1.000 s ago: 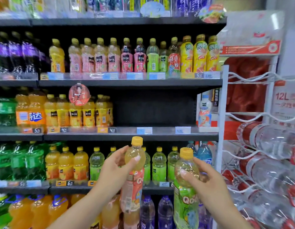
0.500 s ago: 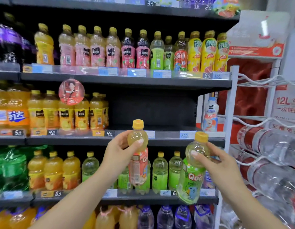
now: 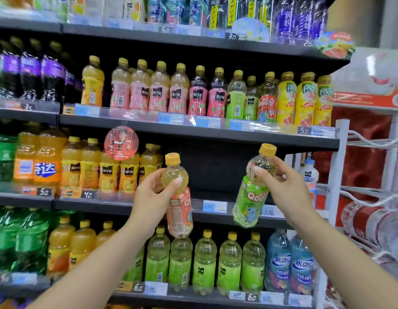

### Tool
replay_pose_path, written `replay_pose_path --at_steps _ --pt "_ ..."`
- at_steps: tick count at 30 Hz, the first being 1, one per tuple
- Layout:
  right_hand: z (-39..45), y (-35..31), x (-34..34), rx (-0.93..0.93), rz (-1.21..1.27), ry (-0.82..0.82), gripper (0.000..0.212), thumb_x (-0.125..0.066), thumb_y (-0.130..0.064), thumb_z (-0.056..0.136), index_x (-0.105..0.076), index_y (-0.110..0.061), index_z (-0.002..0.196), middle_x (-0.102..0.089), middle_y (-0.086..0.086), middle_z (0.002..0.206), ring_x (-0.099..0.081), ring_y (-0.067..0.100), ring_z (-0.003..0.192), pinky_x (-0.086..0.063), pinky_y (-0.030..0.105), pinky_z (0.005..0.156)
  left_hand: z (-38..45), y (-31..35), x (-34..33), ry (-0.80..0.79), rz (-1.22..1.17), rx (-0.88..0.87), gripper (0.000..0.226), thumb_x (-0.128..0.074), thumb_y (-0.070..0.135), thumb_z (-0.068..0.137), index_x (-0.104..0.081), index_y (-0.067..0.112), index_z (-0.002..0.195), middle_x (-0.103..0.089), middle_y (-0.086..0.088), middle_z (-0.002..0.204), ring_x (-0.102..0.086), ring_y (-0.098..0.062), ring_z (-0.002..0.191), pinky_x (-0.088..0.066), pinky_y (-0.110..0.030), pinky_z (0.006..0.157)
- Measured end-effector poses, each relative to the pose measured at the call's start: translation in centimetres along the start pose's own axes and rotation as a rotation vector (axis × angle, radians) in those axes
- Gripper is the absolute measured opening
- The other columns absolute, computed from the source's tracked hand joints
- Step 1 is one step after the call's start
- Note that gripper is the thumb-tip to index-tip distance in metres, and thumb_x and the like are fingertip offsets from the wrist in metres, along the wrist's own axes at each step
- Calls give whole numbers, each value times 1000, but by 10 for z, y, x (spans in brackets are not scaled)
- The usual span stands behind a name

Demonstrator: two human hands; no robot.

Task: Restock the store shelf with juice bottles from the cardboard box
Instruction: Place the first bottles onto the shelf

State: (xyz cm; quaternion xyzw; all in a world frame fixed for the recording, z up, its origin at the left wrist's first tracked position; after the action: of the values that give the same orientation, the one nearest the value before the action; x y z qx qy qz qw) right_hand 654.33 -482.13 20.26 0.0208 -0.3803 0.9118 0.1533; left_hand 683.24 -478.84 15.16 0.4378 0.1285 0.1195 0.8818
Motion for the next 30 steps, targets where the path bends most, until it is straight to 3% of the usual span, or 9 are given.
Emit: replay_pose_path --at_steps 2,4,7,11,13,17,21,25,30 --pt "25 7 0 43 -48 21 38 -67 -56 71 -64 -46 107 -64 2 108 -64 12 94 -54 34 83 24 6 -13 -1 7 -46 26 -71 28 82 -56 44 96 -65 20 101 -60 2 99 -49 -28 87" --pt "48 14 5 88 -77 53 30 -67 -53 72 -61 -56 101 -63 7 110 -64 17 96 -53 40 88 46 9 -30 -2 1 -90 30 -72 30 81 -58 41 104 -67 16 107 -60 -1 103 -49 -28 90" --pt "77 35 13 116 -115 98 25 -69 -47 77 -60 -55 99 -62 6 106 -63 15 97 -52 39 89 70 8 -58 -24 -10 -153 28 -72 28 81 -60 39 105 -68 16 106 -62 2 101 -48 -25 88" --pt "105 78 18 77 -189 111 27 -70 -40 81 -60 -46 105 -60 5 102 -61 14 94 -48 28 81 88 -8 -91 -50 -20 -176 31 -72 28 81 -60 38 107 -68 16 107 -61 3 101 -48 -27 91" --pt "115 101 18 43 -195 109 24 -70 -48 77 -60 -50 99 -62 7 104 -62 14 92 -50 31 82 93 -20 -102 -65 -4 -177 32 -72 31 80 -59 41 107 -67 17 108 -60 2 104 -47 -29 93" --pt "135 152 14 -22 -239 36 47 -64 -64 69 -60 -41 110 -65 5 102 -65 16 93 -54 43 87 99 -35 -118 -67 -12 -202 31 -72 29 81 -58 46 103 -67 17 107 -60 2 104 -45 -24 89" --pt "143 167 7 -45 -249 -13 32 -67 -49 78 -65 -32 105 -69 -1 94 -65 9 86 -55 37 83 105 -51 -130 -53 -13 -188 30 -71 27 82 -57 47 101 -67 17 107 -60 4 103 -44 -19 84" --pt "153 179 2 -78 -224 -3 50 -67 -51 77 -57 -31 123 -66 -6 104 -63 9 94 -53 34 86 112 -66 -139 -55 12 -166 32 -71 30 82 -57 43 107 -65 19 110 -59 3 105 -45 -21 86" --pt "158 189 -4 -142 -252 63 53 -61 -47 85 -47 -24 131 -59 -6 105 -57 14 96 -43 29 78 116 -83 -155 -73 36 -108 22 -67 31 85 -57 47 97 -66 19 103 -60 1 99 -48 -21 81"
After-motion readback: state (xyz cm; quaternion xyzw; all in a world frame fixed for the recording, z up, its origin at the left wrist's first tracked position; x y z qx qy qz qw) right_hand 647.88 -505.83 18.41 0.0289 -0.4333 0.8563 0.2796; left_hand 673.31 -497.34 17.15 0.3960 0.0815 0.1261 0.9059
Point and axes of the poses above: each hand's wrist, its own z-axis towards the middle knuckle, its own x-axis out of the back of the hand, y = z × x, the point moved 7 cm from there along z, towards the middle knuckle
